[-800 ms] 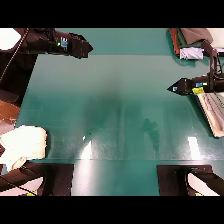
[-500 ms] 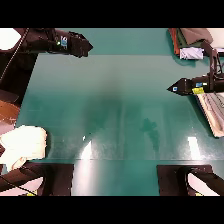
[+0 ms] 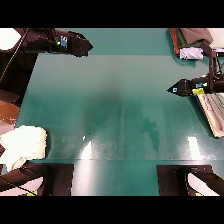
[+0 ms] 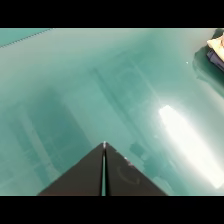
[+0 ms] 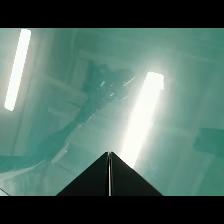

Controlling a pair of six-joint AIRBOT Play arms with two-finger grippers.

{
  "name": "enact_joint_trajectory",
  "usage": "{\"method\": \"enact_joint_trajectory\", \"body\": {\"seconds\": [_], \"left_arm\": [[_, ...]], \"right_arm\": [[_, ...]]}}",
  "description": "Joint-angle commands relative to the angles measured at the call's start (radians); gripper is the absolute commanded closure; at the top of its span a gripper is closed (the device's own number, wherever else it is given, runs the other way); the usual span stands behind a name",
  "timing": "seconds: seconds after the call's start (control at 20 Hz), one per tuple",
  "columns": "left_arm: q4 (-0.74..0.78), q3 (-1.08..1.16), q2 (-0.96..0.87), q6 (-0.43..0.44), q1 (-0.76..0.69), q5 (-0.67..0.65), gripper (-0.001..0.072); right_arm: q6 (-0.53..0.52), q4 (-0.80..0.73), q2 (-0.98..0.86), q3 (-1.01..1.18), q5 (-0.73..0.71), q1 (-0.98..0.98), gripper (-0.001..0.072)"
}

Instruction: Fold the shirts.

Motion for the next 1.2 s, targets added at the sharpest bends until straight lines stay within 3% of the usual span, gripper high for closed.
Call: {"method": "enact_joint_trajectory", "body": {"seconds": [0.0,0.1,0.3,0.55,0.7,0.75,0.8,0.85,1.15], "left_arm": [[0.0,0.0,0.0,-0.003,0.0,0.031,0.0684],[0.027,0.0,0.013,-0.036,0.026,-0.053,0.0685],[0.219,-0.087,0.119,-0.09,0.196,-0.341,0.0686],[0.369,-0.403,0.412,-0.112,0.534,-0.435,0.0685],[0.458,-0.535,0.496,-0.116,0.684,-0.476,0.0682],[0.476,-0.573,0.504,-0.121,0.706,-0.476,0.049],[0.493,-0.608,0.503,-0.15,0.716,-0.474,0.0187],[0.513,-0.652,0.502,-0.181,0.717,-0.463,0.0059],[0.602,-0.977,0.502,-0.229,0.717,-0.35,0.0061]], "right_arm": [[0.0,0.0,0.0,0.0,0.026,0.0,0.069],[0.0,0.0,0.0,0.0,0.026,0.0,0.069],[0.0,0.0,0.0,0.0,0.035,0.0,0.069],[0.0,-0.002,0.0,0.0,0.034,0.0,0.069],[0.0,-0.002,0.0,0.0,0.033,0.0,0.069],[-0.001,-0.002,0.0,0.0,0.034,0.0,0.069],[-0.001,-0.003,0.0,0.0,0.035,0.0,0.069],[-0.007,-0.003,0.0,0.0,0.035,0.0,0.069],[-0.007,-0.002,0.0,0.0,0.035,0.0,0.069]]}}
